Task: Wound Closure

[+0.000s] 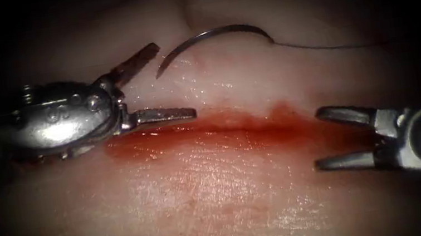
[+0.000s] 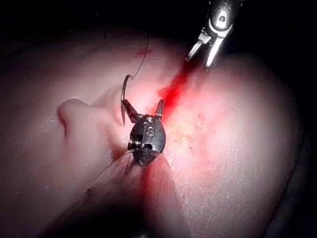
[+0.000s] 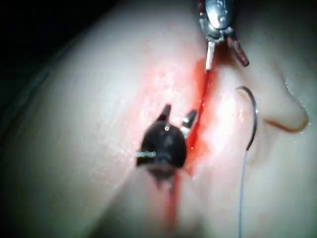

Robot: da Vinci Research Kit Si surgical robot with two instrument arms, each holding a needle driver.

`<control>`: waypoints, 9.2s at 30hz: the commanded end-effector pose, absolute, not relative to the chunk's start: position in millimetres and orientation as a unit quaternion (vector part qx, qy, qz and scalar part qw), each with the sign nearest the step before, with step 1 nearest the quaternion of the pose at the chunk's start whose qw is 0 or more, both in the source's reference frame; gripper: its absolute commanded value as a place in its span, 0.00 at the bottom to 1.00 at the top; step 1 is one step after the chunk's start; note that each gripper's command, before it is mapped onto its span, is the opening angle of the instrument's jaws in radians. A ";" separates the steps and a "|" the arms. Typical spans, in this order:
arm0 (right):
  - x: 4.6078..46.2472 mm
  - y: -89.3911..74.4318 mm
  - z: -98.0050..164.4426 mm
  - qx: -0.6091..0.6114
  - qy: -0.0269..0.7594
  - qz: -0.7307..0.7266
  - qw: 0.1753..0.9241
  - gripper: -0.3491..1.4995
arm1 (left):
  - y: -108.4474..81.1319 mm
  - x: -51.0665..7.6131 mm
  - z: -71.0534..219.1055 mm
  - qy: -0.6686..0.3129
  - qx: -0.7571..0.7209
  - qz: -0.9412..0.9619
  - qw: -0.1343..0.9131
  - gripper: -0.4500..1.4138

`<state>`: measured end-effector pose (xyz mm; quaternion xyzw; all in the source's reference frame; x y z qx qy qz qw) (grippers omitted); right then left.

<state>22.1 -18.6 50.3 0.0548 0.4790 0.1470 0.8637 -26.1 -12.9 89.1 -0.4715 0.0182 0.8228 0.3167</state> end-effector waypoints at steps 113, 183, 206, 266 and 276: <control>23.1 -15.7 48.8 -0.016 0.506 0.233 0.830 0.32 | -14.8 -26.6 83.4 -0.230 -0.449 0.700 0.506 0.00; 30.1 -15.7 47.0 -0.099 0.202 0.258 0.940 0.00 | -16.3 -32.3 83.2 0.049 -0.374 0.840 0.389 0.77; 30.3 -16.1 46.7 -0.106 0.195 0.257 0.940 0.00 | -16.8 -31.2 84.2 0.102 -0.378 0.843 0.370 0.32; 32.3 -23.5 48.1 -0.050 0.495 0.113 0.860 0.69 | -12.6 -25.2 82.9 -0.175 -0.441 0.712 0.517 0.00; 28.0 -18.0 49.3 -0.016 0.563 0.187 0.805 0.64 | -13.4 -26.3 82.8 -0.279 -0.488 0.654 0.507 0.00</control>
